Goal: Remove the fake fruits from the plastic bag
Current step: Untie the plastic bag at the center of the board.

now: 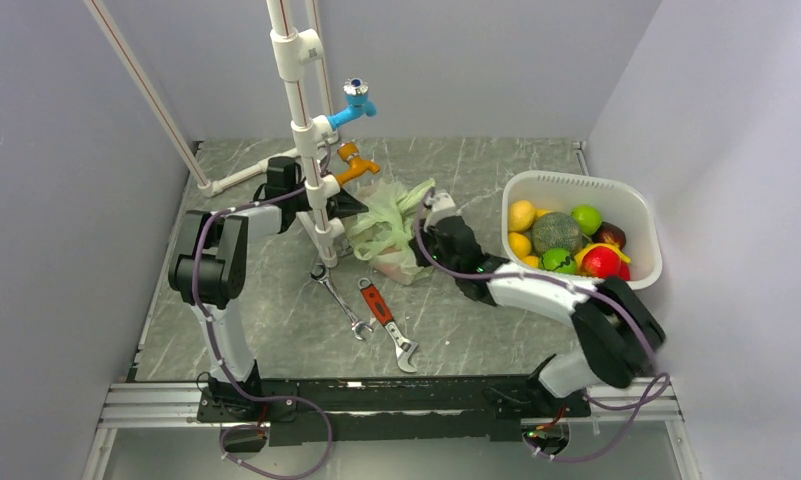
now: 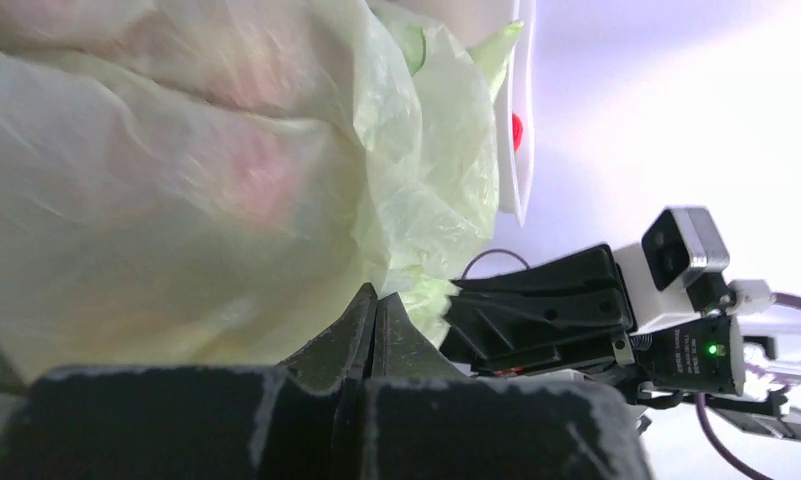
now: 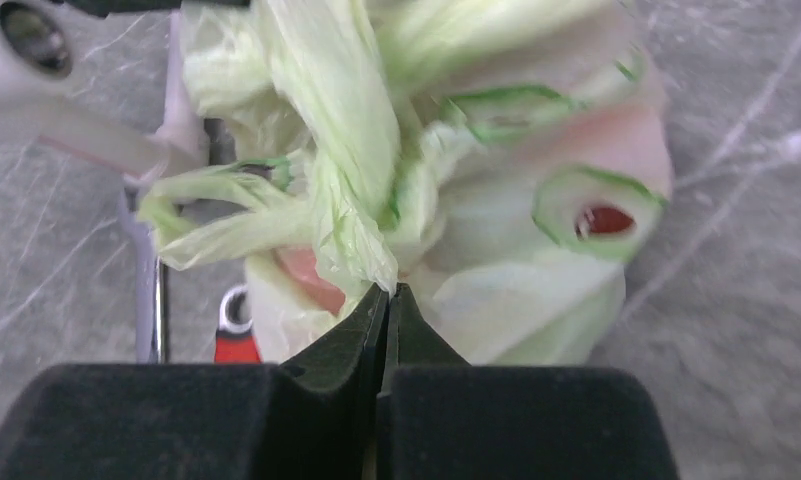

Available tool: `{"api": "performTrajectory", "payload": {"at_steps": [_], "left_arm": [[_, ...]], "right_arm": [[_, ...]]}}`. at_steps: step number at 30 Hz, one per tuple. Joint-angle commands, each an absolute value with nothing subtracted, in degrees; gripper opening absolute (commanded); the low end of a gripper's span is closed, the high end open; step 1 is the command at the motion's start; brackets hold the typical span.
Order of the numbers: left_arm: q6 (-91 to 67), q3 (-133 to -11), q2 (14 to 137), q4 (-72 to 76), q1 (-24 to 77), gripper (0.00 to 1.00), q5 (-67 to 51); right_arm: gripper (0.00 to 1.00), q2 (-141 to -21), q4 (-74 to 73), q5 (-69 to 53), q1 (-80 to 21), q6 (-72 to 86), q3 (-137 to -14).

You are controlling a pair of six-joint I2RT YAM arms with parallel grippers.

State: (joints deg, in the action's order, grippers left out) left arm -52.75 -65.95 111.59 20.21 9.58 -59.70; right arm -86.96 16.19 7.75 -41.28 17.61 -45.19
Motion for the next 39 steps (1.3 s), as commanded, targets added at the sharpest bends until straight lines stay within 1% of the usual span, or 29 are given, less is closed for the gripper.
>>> {"api": "performTrajectory", "payload": {"at_steps": [1,3,5,7,8,9,11,14,16,20,23,25,27,31,32,35,37,39], "left_arm": [[-56.1,-64.7,109.6,26.8,5.8,0.0,-59.2],[-57.6,-64.3,110.1,28.6,4.8,0.0,-59.4],[-59.5,-63.8,110.5,30.5,4.1,0.0,-59.7],[-60.1,-63.7,110.9,31.5,3.9,0.0,-60.0],[-59.9,-63.9,111.0,31.4,3.9,0.0,-60.1],[-59.8,-63.9,111.0,31.1,4.0,0.0,-60.2],[-59.4,-63.9,111.0,30.4,4.3,0.0,-60.3],[-58.7,-63.6,110.6,29.5,4.6,0.0,-60.6],[-57.5,-64.0,110.3,27.9,4.8,0.0,-60.6],[-55.5,-64.7,109.8,25.0,5.2,0.0,-60.3],[-54.6,-64.6,109.5,23.6,5.5,0.0,-60.2],[-53.8,-65.2,109.7,22.2,5.9,0.0,-60.2],[-52.8,-65.6,109.9,20.7,6.4,0.0,-60.0],[-50.6,-66.8,110.3,17.1,7.1,0.0,-60.0],[-50.1,-66.9,110.2,16.3,7.2,0.0,-59.9],[-49.0,-67.4,110.3,14.7,7.2,0.0,-59.4],[-49.0,-67.8,110.7,14.5,7.3,0.0,-59.6],[-48.9,-67.9,111.0,14.2,7.3,0.0,-59.5]], "right_arm": [[0.0,-73.8,14.9,11.3,-41.0,18.8,-35.1],[0.0,-68.5,15.4,12.1,-40.9,20.6,-28.7],[0.0,-65.0,15.4,13.7,-40.8,21.5,-25.4],[0.0,-63.9,13.7,14.0,-40.4,21.5,-25.1],[0.02,-63.9,12.8,13.5,-40.3,20.7,-26.0],[0.05,-63.9,10.8,13.0,-40.1,19.5,-27.3],[0.16,-64.1,7.8,12.4,-40.1,16.8,-31.3],[0.37,-64.8,3.1,12.5,-40.1,11.1,-37.9],[0.47,-66.0,0.9,11.7,-40.2,7.6,-42.2],[0.62,-68.4,3.3,8.4,-40.2,6.4,-45.6],[0.68,-70.6,6.1,4.5,-40.2,6.0,-48.0],[0.7,-73.0,6.1,1.9,-40.3,4.9,-50.7],[0.71,-76.2,5.5,1.9,-41.0,2.7,-53.0],[0.71,-79.6,6.9,7.5,-43.1,-1.4,-54.3],[0.7,-79.9,6.9,8.5,-43.3,-1.4,-54.7],[0.62,-81.1,5.1,9.7,-45.1,-2.9,-56.7],[0.61,-82.6,3.1,13.2,-47.8,-4.8,-58.7],[0.61,-84.3,1.2,21.1,-51.1,-6.1,-60.3]]}}
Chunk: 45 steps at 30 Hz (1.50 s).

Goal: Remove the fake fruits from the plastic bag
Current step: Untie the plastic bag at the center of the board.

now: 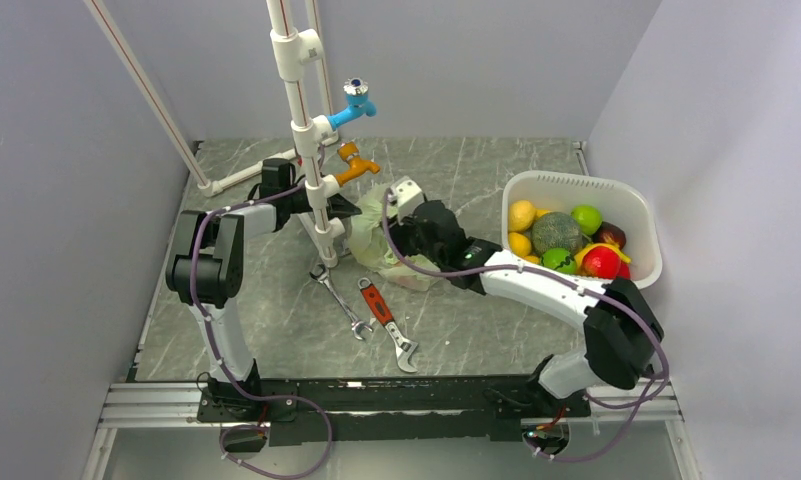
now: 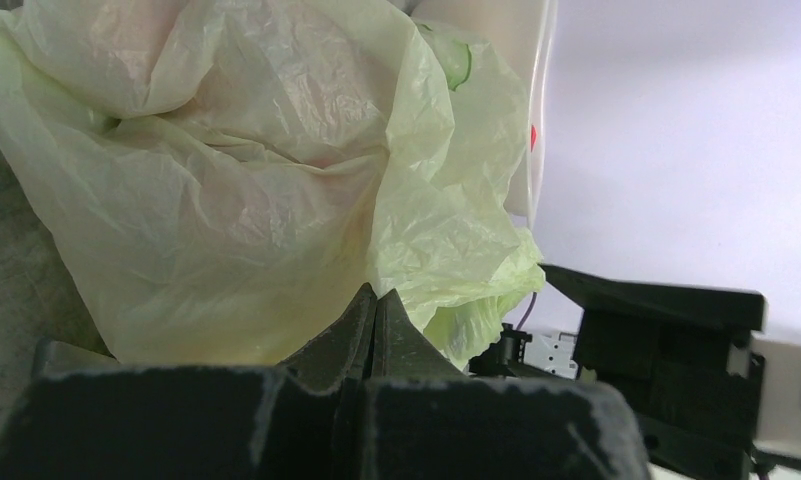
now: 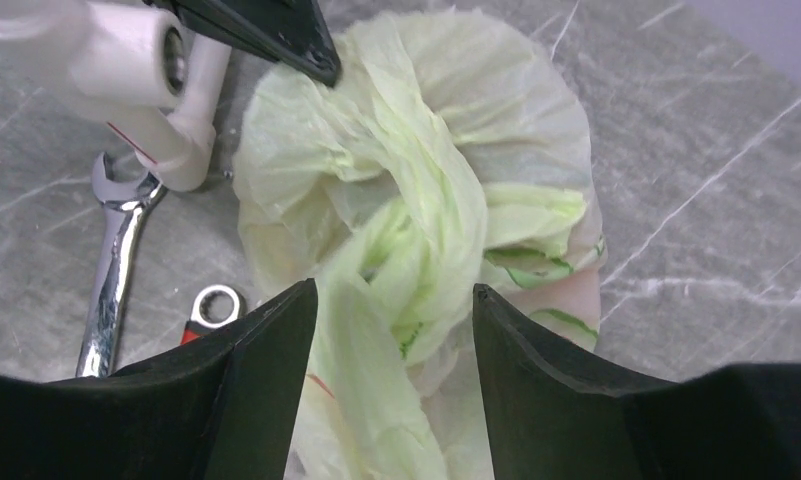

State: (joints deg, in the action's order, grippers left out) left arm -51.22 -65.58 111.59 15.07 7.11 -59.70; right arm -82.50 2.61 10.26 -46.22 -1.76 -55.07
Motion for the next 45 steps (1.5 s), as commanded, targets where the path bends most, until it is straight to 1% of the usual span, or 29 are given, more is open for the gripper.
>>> {"api": "performTrajectory", "payload": {"at_steps": [1,5,10,14,16,17,19,20,22,25,26,27,29,32,34,36,40,41,42,44,45], "left_arm": [[-48.7,-68.0,111.0,13.8,7.3,0.0,-59.4],[-48.4,-68.4,111.4,13.1,7.3,0.0,-59.3],[-48.2,-68.2,111.4,13.1,7.3,0.0,-59.2],[-48.1,-68.7,111.6,12.7,7.3,0.0,-59.4],[-47.7,-68.5,111.2,12.2,7.2,0.0,-59.2],[-47.6,-68.5,111.2,12.0,7.3,0.0,-59.2],[-47.5,-68.7,111.3,11.9,7.2,0.0,-59.2],[-47.6,-68.7,111.5,12.0,7.2,0.0,-59.2],[-47.6,-68.7,111.4,11.8,7.1,0.0,-59.0],[-47.8,-68.6,111.5,12.1,6.5,0.0,-59.0],[-48.2,-68.6,111.6,12.5,6.2,0.0,-59.1],[-48.6,-68.5,111.8,13.0,6.0,0.0,-59.3],[-49.7,-68.1,111.9,14.3,5.4,0.0,-59.7],[-50.8,-67.5,111.7,15.9,4.8,0.0,-59.8],[-50.5,-67.9,112.0,15.4,4.7,0.0,-59.8],[-50.9,-67.8,112.1,15.8,4.7,0.0,-59.8],[-50.0,-67.2,111.4,14.2,4.4,0.0,-58.9],[-49.2,-66.9,110.7,13.0,3.9,0.01,-58.0],[-48.3,-66.6,109.8,12.0,3.4,0.08,-57.0],[-44.3,-66.6,107.2,7.7,2.3,0.3,-54.5],[-42.5,-66.5,105.8,4.5,1.8,0.39,-52.5]], "right_arm": [[0.61,-85.2,0.3,24.6,-52.7,-6.4,-61.1],[0.61,-89.4,-2.5,35.8,-56.3,-8.1,-63.7],[0.6,-94.5,-3.2,41.1,-58.4,-12.1,-66.9],[0.55,-97.2,-1.2,42.0,-59.0,-14.6,-67.5],[0.51,-98.4,-0.8,42.9,-59.0,-15.0,-67.8],[0.46,-98.7,-0.6,44.1,-59.1,-15.1,-67.9],[0.29,-97.8,0.6,45.6,-59.3,-14.7,-67.1],[0.21,-96.6,2.0,45.9,-59.4,-14.2,-66.0],[0.14,-92.4,4.1,44.7,-59.4,-12.2,-62.7],[0.07,-82.9,8.2,40.0,-59.1,-8.5,-54.4],[0.06,-78.0,9.8,37.4,-58.9,-6.8,-51.2],[0.05,-75.9,11.5,35.6,-58.4,-6.1,-47.5],[0.01,-67.8,14.1,34.7,-57.0,0.1,-40.4],[0.0,-57.7,14.8,28.9,-52.7,12.1,-30.8],[0.0,-52.9,17.3,23.9,-51.1,15.9,-25.3],[0.0,-50.7,20.1,22.6,-51.0,17.3,-21.5],[0.0,-51.7,22.7,23.1,-50.4,16.2,-20.8],[0.0,-52.8,23.0,23.1,-50.0,15.8,-21.3],[0.0,-53.8,22.9,22.9,-49.5,15.7,-21.9],[0.0,-55.5,22.6,22.2,-48.2,15.8,-23.1],[0.0,-55.9,22.5,21.8,-47.7,16.0,-23.5]]}}
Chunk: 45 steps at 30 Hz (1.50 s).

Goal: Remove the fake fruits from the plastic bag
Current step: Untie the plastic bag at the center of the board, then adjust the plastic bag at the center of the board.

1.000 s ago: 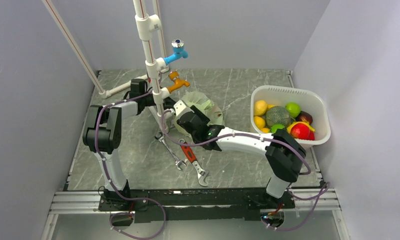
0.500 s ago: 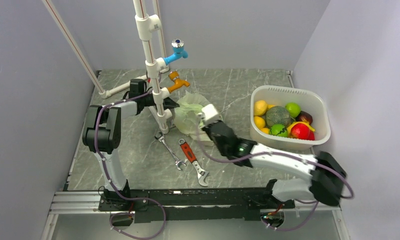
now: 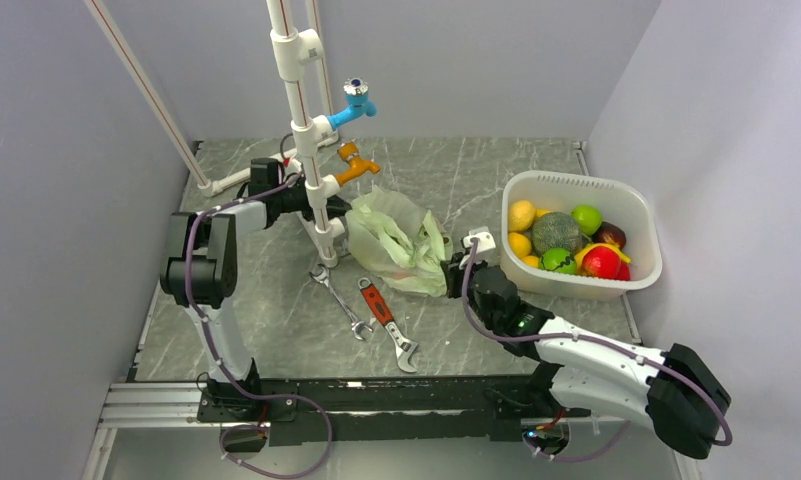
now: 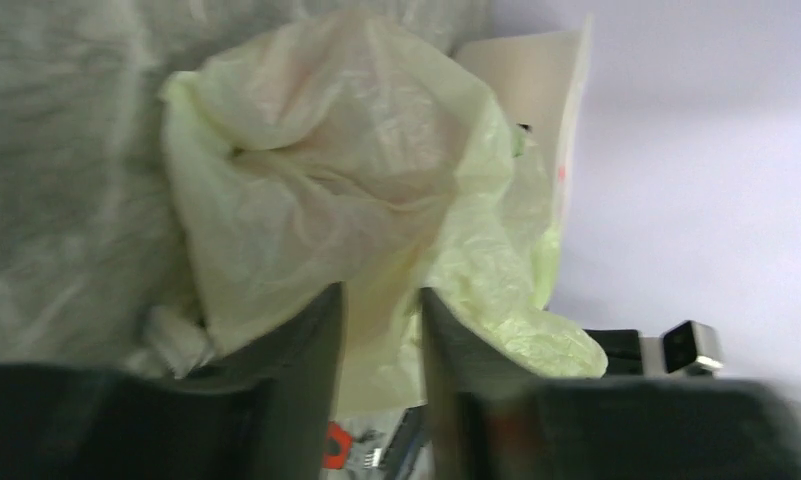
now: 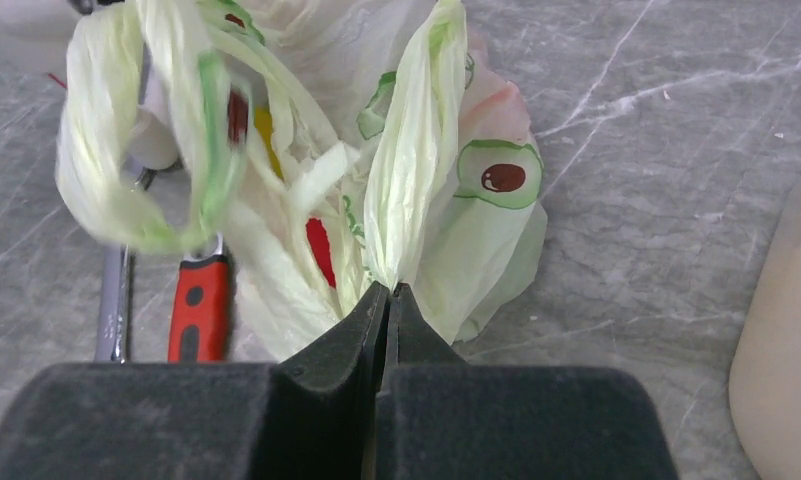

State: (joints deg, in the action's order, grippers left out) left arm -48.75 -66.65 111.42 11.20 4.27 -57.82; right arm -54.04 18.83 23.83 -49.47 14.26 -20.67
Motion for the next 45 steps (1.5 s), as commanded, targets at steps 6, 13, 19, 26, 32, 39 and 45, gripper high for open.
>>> {"api": "performTrajectory", "payload": {"at_steps": [6,13,19,26,32,39,45], "left_arm": [[-37.5,-63.4,96.0,-6.0,0.2,0.8,-43.4],[-37.2,-50.0,72.8,-15.3,-6.2,0.9,-26.0],[-29.7,-38.4,47.5,-19.8,-1.1,0.88,-21.0],[-29.3,-30.8,33.9,-15.0,38.2,0.87,-0.8],[-22.7,-45.9,54.7,-20.2,73.7,0.99,35.5],[-29.1,-70.9,81.8,-41.1,76.6,0.99,54.5],[-27.7,-78.8,92.8,-45.5,75.4,0.99,59.1]], "right_arm": [[0.0,-56.2,17.2,22.3,-47.0,15.2,-27.0],[0.0,-50.5,15.4,21.0,-46.7,14.8,-24.0],[0.0,-46.2,13.9,20.1,-46.6,15.2,-22.9],[0.02,-43.6,12.2,20.2,-46.5,16.4,-22.4],[0.04,-41.8,12.2,19.4,-46.4,16.7,-21.5],[0.05,-39.7,12.3,19.6,-46.5,16.9,-21.0],[0.06,-38.5,12.4,18.1,-46.5,17.7,-20.3]]}}
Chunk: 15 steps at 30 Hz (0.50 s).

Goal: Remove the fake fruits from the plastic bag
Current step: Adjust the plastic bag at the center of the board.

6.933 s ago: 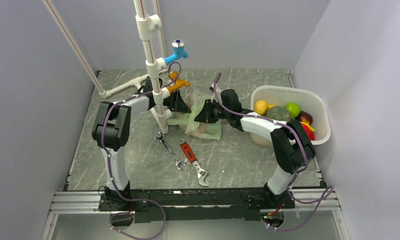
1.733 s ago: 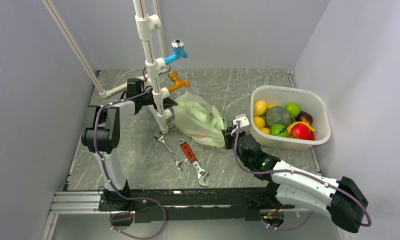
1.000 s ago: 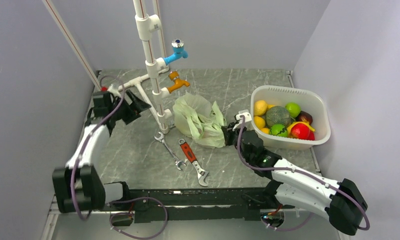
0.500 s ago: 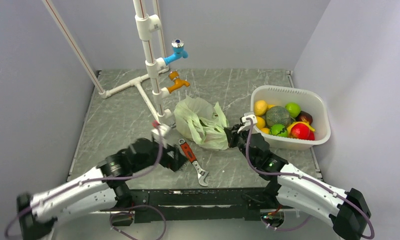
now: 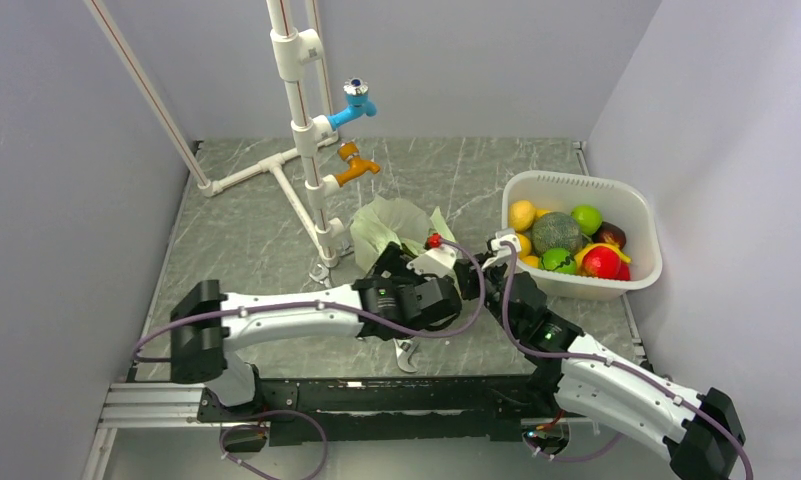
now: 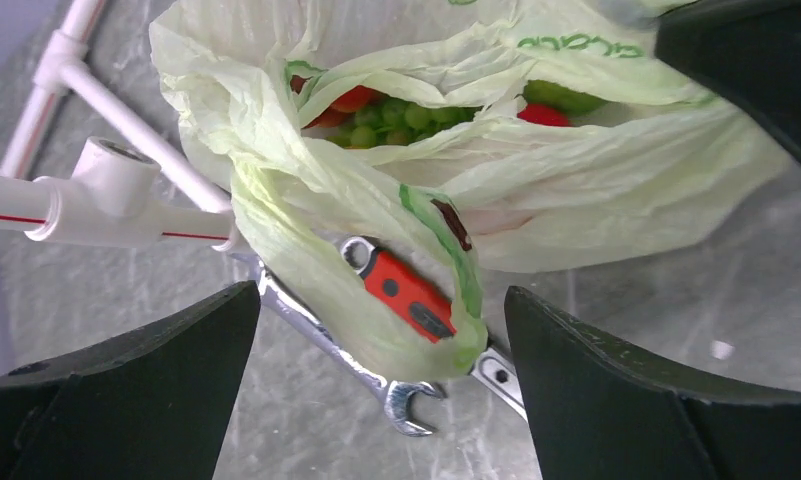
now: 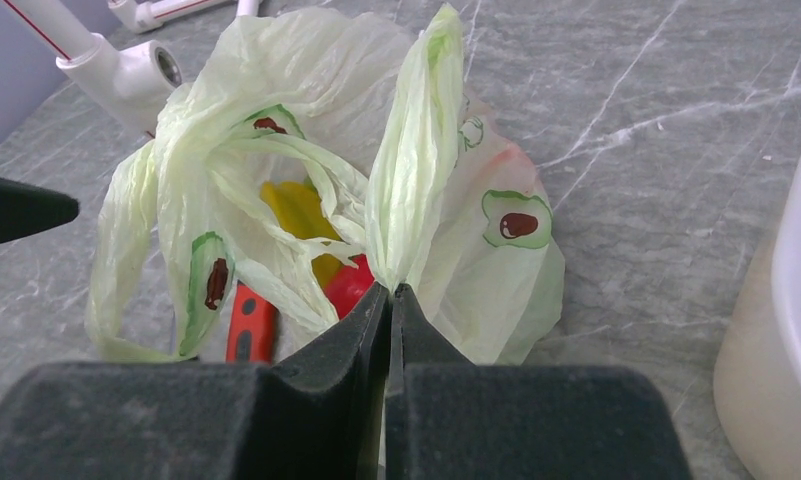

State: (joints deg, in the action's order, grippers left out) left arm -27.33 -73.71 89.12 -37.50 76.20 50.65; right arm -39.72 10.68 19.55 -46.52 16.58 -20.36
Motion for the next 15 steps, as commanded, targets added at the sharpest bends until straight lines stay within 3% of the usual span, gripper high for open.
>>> {"api": "performTrajectory", "payload": {"at_steps": [1,2,6,9,13,15], "left_arm": [[-26.5,-79.3,93.1,-44.6,74.8,0.98,58.4],[-24.6,-79.4,93.1,-42.8,74.1,0.92,57.2],[-21.8,-81.9,93.0,-44.0,72.0,0.52,56.5],[-19.0,-86.2,92.4,-46.9,68.3,0.14,54.1],[-11.2,-91.7,89.9,-46.3,62.6,0.01,48.2],[-8.3,-94.1,88.4,-45.5,60.2,0.0,45.1]], "right_arm": [[0.06,-38.5,12.2,18.0,-46.4,17.9,-20.3],[0.06,-38.6,11.9,18.0,-46.5,18.2,-20.3],[0.05,-37.9,10.8,20.2,-46.5,20.4,-18.4],[0.05,-36.5,10.0,21.3,-46.5,22.5,-15.7],[0.07,-33.4,6.9,21.5,-46.4,26.7,-13.0],[0.09,-31.9,5.3,21.2,-46.4,29.0,-11.8]]}}
